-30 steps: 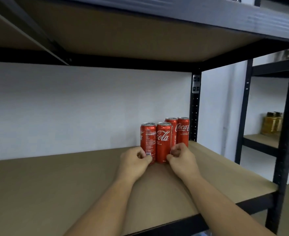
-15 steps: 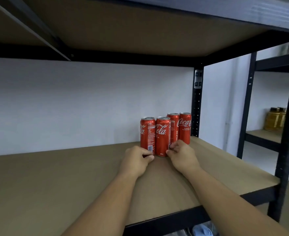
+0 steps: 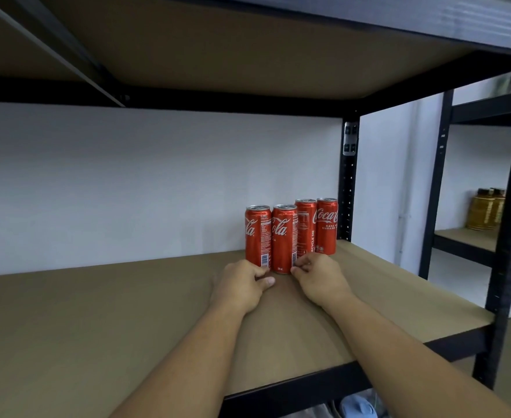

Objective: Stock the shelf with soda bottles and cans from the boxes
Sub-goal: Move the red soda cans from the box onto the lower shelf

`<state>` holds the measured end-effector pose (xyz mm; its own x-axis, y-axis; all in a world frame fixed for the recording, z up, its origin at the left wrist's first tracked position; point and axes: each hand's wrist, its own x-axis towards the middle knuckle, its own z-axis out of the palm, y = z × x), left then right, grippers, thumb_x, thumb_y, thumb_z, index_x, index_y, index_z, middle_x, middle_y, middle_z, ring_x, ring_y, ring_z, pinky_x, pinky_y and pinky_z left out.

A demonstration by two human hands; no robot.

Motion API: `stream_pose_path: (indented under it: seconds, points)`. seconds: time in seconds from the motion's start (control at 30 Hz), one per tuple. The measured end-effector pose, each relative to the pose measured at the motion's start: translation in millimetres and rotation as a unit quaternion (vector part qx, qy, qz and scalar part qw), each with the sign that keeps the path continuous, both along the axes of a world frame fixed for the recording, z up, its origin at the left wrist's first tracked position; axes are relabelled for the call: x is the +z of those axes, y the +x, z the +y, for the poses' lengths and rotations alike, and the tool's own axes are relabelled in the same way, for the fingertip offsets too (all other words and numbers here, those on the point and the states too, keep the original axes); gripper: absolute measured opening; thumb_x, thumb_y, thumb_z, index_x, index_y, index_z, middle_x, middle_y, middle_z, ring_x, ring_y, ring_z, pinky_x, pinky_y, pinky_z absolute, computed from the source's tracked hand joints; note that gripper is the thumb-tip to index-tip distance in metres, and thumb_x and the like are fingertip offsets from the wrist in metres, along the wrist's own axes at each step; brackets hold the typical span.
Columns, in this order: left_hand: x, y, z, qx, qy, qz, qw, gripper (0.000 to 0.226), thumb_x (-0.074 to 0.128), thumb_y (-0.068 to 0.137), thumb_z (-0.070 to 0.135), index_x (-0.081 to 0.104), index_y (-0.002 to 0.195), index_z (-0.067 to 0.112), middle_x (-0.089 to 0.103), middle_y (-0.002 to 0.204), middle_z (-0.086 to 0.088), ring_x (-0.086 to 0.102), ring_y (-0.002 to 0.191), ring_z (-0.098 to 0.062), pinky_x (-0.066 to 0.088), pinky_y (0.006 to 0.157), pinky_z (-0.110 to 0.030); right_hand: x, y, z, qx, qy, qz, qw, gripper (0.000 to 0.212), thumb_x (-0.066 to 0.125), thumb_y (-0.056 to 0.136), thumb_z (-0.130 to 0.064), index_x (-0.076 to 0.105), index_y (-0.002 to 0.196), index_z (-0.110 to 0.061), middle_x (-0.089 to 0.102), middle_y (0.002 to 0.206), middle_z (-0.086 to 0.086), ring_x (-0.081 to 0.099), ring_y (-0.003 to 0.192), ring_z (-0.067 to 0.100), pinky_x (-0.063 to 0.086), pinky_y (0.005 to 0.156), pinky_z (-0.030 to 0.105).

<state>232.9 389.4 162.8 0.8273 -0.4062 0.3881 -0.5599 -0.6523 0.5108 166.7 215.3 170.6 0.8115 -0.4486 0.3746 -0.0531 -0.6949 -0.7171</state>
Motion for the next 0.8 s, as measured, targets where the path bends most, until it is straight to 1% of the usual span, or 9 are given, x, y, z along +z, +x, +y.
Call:
stream_pose_path:
  seconds: [0.13, 0.2, 0.27, 0.37, 0.47, 0.53, 0.63, 0.7, 0.8]
  points:
    - [-1.4, 2.7, -1.4, 0.007, 0.018, 0.000, 1.000, 0.042, 0.065, 0.093, 0.054, 0.067, 0.131, 0.036, 0.064, 0.138, 0.007, 0.055, 0.133, -0.018, 0.040, 0.113, -0.046, -1.0, 0.1, -0.9, 0.016, -0.006, 0.009, 1.000, 0.023, 0.069, 0.095, -0.022, 0.070, 0.117, -0.014, 0.070, 0.120, 0.003, 0.065, 0.112, 0.019, 0.051, 0.102, 0.036]
    - [0.5, 1.2, -0.8, 0.009, 0.030, 0.002, 1.000, 0.043, 0.062, 0.094, 0.055, 0.066, 0.132, 0.035, 0.063, 0.139, 0.006, 0.055, 0.133, -0.019, 0.041, 0.113, -0.046, -0.9, 0.9, -0.9, 0.015, -0.015, 0.013, 1.000, 0.023, 0.067, 0.095, -0.021, 0.071, 0.117, -0.014, 0.071, 0.119, 0.004, 0.065, 0.112, 0.019, 0.051, 0.102, 0.036]
    - [4.9, -4.0, 0.2, 0.008, 0.062, 0.004, 0.998, 0.046, 0.057, 0.097, 0.057, 0.063, 0.136, 0.034, 0.060, 0.143, 0.005, 0.053, 0.134, -0.020, 0.041, 0.113, -0.043, 1.8, -2.0, 0.5, 0.019, -0.024, 0.029, 0.999, 0.024, 0.066, 0.096, -0.020, 0.070, 0.119, -0.014, 0.071, 0.119, 0.003, 0.065, 0.111, 0.019, 0.051, 0.102, 0.035]
    - [12.6, -19.5, 9.2, -0.002, 0.159, 0.031, 0.987, 0.057, 0.039, 0.101, 0.064, 0.048, 0.149, 0.036, 0.045, 0.157, 0.000, 0.041, 0.144, -0.026, 0.034, 0.117, -0.049, 10.9, -17.1, 9.0, 0.063, -0.073, 0.076, 0.992, 0.031, 0.059, 0.099, -0.027, 0.064, 0.129, -0.018, 0.068, 0.126, 0.001, 0.062, 0.118, 0.020, 0.049, 0.103, 0.036]
    - [15.2, -45.4, 28.4, -0.023, 0.232, 0.043, 0.972, 0.060, 0.030, 0.103, 0.061, 0.038, 0.155, 0.031, 0.029, 0.166, -0.002, 0.025, 0.152, -0.028, 0.021, 0.122, -0.053, 22.4, -53.1, 22.3, 0.124, -0.148, 0.154, 0.969, 0.046, 0.047, 0.105, -0.041, 0.048, 0.146, -0.020, 0.057, 0.141, 0.004, 0.054, 0.128, 0.023, 0.041, 0.107, 0.034]
    - [16.4, -72.4, 44.6, -0.036, 0.261, 0.037, 0.964, 0.060, 0.028, 0.106, 0.055, 0.034, 0.157, 0.024, 0.024, 0.168, -0.003, 0.019, 0.154, -0.026, 0.016, 0.124, -0.051, 27.4, -83.7, 34.7, 0.141, -0.188, 0.199, 0.951, 0.053, 0.043, 0.106, -0.044, 0.042, 0.151, -0.017, 0.050, 0.151, 0.005, 0.047, 0.136, 0.024, 0.036, 0.113, 0.032]
    - [17.4, -121.3, 67.1, -0.058, 0.279, 0.031, 0.958, 0.059, 0.026, 0.108, 0.049, 0.025, 0.161, 0.022, 0.016, 0.170, -0.002, 0.013, 0.156, -0.024, 0.009, 0.126, -0.049, 27.4, -134.2, 57.5, 0.162, -0.239, 0.223, 0.931, 0.052, 0.041, 0.106, -0.044, 0.045, 0.148, -0.013, 0.045, 0.154, 0.008, 0.042, 0.141, 0.026, 0.031, 0.116, 0.036]
    - [15.4, -152.7, 83.0, -0.070, 0.279, 0.016, 0.957, 0.059, 0.029, 0.109, 0.046, 0.025, 0.161, 0.019, 0.019, 0.169, -0.004, 0.014, 0.156, -0.024, 0.012, 0.126, -0.048, 22.7, -165.6, 73.2, 0.188, -0.271, 0.226, 0.917, 0.054, 0.040, 0.107, -0.041, 0.040, 0.151, -0.010, 0.039, 0.159, 0.010, 0.035, 0.145, 0.026, 0.026, 0.119, 0.037]
    - [10.4, -201.3, 109.0, -0.089, 0.271, -0.009, 0.958, 0.061, 0.038, 0.107, 0.045, 0.028, 0.159, 0.015, 0.024, 0.167, -0.006, 0.018, 0.155, -0.023, 0.015, 0.126, -0.042, 13.4, -207.7, 96.1, 0.209, -0.280, 0.200, 0.915, 0.051, 0.042, 0.107, -0.037, 0.040, 0.151, -0.011, 0.039, 0.159, 0.009, 0.032, 0.148, 0.025, 0.022, 0.121, 0.037]
